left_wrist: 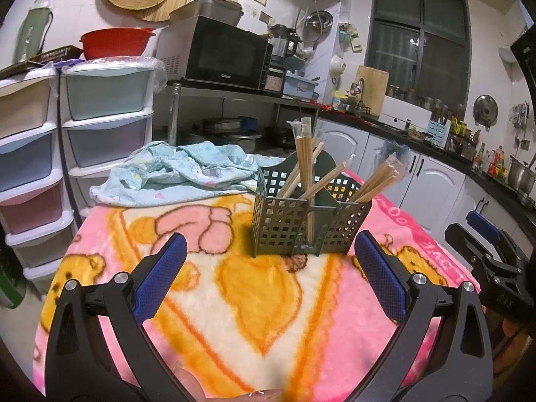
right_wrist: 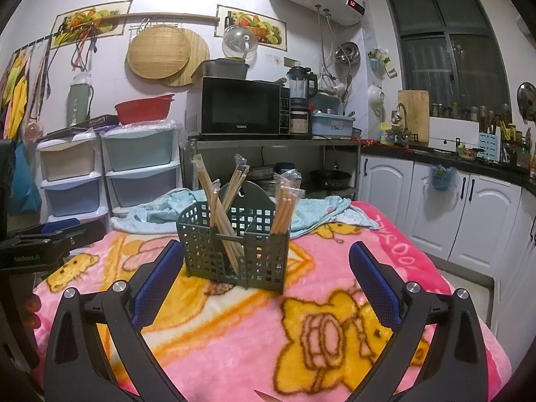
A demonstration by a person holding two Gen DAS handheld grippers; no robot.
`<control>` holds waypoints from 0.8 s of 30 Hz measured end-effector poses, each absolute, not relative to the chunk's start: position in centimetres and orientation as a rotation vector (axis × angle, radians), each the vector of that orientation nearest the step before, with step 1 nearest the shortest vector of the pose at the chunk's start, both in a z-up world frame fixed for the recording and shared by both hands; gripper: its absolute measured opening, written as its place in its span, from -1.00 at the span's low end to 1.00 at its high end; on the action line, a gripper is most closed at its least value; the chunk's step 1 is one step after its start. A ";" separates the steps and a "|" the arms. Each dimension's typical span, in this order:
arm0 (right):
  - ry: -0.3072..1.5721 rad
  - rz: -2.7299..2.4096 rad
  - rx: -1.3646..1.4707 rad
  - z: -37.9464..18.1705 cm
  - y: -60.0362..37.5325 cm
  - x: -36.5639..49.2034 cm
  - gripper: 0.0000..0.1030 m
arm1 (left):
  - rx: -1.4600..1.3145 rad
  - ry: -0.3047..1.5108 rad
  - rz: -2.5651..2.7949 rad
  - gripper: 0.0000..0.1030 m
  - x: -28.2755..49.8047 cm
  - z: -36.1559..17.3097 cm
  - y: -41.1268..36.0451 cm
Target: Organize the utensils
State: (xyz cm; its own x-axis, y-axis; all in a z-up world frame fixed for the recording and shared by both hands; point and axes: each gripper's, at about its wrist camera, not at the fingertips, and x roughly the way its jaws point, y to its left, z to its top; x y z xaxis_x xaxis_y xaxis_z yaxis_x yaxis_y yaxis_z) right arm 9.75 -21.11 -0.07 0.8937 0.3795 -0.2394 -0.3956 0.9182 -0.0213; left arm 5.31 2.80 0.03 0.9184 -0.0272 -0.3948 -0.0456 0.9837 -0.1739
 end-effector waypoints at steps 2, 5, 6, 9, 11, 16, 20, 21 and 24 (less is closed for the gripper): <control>0.235 0.403 -0.070 -0.1 -21.1 9.8 0.87 | -0.181 0.407 0.011 0.79 5.3 0.0 2.8; 0.236 0.403 -0.070 -0.1 -21.1 9.8 0.87 | -0.181 0.408 0.011 0.79 5.3 0.0 2.8; 0.234 0.403 -0.070 -0.1 -21.1 9.7 0.87 | -0.181 0.408 0.011 0.79 5.3 0.0 2.8; 0.234 0.404 -0.072 -0.1 -21.0 9.7 0.87 | -0.181 0.407 0.010 0.79 5.3 0.0 2.8; 0.234 0.404 -0.072 -0.1 -20.9 9.7 0.87 | -0.180 0.408 0.009 0.79 5.3 0.0 2.8; 0.234 0.405 -0.073 -0.1 -20.9 9.7 0.87 | -0.180 0.408 0.009 0.79 5.3 0.0 2.8; 0.233 0.405 -0.074 -0.1 -20.9 9.7 0.87 | -0.180 0.406 0.010 0.79 5.3 0.1 2.8; 0.232 0.405 -0.074 -0.2 -20.8 9.7 0.87 | -0.180 0.406 0.010 0.79 5.3 0.1 2.8; 0.232 0.405 -0.073 -0.1 -20.9 9.7 0.87 | -0.180 0.406 0.009 0.79 5.3 0.0 2.8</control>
